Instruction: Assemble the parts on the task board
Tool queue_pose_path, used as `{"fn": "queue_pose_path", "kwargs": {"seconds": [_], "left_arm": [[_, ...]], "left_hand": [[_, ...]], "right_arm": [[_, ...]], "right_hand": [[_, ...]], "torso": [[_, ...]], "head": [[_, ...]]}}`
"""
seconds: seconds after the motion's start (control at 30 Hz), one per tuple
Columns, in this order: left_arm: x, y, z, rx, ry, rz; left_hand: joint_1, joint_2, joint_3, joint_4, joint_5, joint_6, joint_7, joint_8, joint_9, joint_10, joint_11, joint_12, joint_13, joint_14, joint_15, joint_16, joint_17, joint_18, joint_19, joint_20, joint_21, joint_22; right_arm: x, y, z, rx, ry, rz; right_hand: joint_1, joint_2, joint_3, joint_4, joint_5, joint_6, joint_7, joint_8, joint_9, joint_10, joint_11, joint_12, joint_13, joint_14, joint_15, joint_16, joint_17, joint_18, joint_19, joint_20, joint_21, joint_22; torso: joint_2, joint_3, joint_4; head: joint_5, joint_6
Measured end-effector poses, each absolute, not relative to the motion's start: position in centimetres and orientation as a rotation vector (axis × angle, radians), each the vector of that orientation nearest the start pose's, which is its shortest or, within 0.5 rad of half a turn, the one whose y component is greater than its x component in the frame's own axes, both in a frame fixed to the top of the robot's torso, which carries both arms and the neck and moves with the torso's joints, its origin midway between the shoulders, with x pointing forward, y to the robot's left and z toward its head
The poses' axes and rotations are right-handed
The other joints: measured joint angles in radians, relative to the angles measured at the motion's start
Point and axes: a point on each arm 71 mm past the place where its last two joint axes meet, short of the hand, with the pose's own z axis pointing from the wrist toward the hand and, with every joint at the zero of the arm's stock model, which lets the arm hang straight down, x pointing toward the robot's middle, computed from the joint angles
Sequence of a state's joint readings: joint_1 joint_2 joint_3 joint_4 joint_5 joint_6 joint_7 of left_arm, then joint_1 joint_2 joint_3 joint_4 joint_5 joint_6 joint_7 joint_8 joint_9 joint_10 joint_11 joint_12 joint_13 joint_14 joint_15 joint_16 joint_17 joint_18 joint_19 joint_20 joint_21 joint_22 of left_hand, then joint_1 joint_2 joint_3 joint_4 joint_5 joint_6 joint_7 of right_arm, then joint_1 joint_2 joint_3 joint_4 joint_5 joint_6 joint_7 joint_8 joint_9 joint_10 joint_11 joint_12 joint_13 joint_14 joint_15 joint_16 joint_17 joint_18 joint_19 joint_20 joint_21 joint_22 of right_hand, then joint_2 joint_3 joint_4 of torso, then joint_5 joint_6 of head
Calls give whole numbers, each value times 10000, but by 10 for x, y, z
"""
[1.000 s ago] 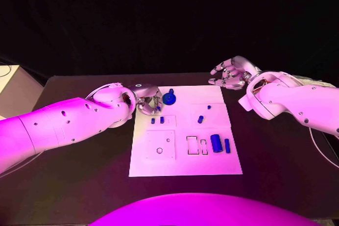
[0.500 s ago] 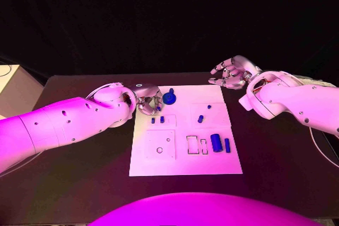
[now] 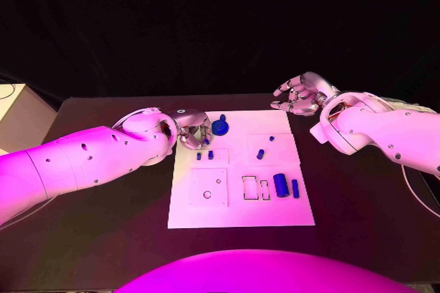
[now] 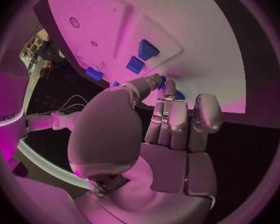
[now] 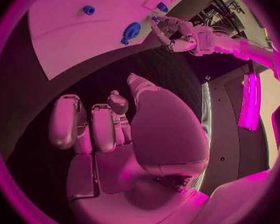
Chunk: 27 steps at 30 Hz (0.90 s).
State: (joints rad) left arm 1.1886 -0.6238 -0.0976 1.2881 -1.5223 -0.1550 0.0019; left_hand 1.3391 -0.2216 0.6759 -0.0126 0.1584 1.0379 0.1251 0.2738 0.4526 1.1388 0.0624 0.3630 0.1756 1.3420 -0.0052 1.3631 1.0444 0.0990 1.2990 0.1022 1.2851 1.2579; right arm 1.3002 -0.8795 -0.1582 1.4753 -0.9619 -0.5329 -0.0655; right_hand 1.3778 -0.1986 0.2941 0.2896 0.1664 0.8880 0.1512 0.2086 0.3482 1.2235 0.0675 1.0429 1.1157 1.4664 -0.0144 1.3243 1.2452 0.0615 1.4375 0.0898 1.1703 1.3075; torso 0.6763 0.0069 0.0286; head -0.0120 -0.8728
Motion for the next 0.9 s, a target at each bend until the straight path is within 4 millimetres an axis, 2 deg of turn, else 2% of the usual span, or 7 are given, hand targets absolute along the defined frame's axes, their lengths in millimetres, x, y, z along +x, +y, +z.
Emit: {"fn": "queue_pose_path", "kwargs": {"seconds": [0.43, 0.53, 0.9], "left_arm": [[508, 145, -233, 3937, 18213, -6621], [508, 144, -233, 3942, 18231, -6604], [509, 144, -235, 3976, 18282, -6567]], "left_hand": [[-10, -10, -1, 0, -10, 24, -25, 56, -3, 37, -35, 0, 40, 0, 0, 34, -1, 2, -1, 0, -2, -30], [-8, -8, -114, 2, -17, 189, -73, 94, -2, 167, -119, 26, 123, 55, -55, 66, 64, 1, -1, 0, -2, -32], [22, 20, -129, -13, -19, 214, -76, 141, 0, 178, -107, 39, 140, 54, -54, 72, 88, 1, -1, 0, -3, -35]], "right_arm": [[502, -250, -175, 3722, 15918, 7154], [502, -250, -175, 3721, 15919, 7154], [502, -250, -175, 3722, 15922, 7152]], "right_hand": [[0, 0, 0, 0, 0, 0, 0, 0, 0, 1, 0, 0, 0, 0, 0, 0, 0, 0, 0, 0, 0, -1], [0, 0, 0, 0, 0, 0, 0, 0, 0, 1, 1, 0, 0, 0, 0, 0, 0, 0, 0, 0, 0, -2], [0, 0, 0, 0, 0, 0, 0, 0, 0, 1, 1, 0, 0, 0, 0, 0, 0, 0, 0, 0, 0, 6]], "torso": [[11, -1, -3], [8, -1, -1], [-6, 2, -4]], "head": [[-8, 0], [-8, 0], [-7, 0]]}}
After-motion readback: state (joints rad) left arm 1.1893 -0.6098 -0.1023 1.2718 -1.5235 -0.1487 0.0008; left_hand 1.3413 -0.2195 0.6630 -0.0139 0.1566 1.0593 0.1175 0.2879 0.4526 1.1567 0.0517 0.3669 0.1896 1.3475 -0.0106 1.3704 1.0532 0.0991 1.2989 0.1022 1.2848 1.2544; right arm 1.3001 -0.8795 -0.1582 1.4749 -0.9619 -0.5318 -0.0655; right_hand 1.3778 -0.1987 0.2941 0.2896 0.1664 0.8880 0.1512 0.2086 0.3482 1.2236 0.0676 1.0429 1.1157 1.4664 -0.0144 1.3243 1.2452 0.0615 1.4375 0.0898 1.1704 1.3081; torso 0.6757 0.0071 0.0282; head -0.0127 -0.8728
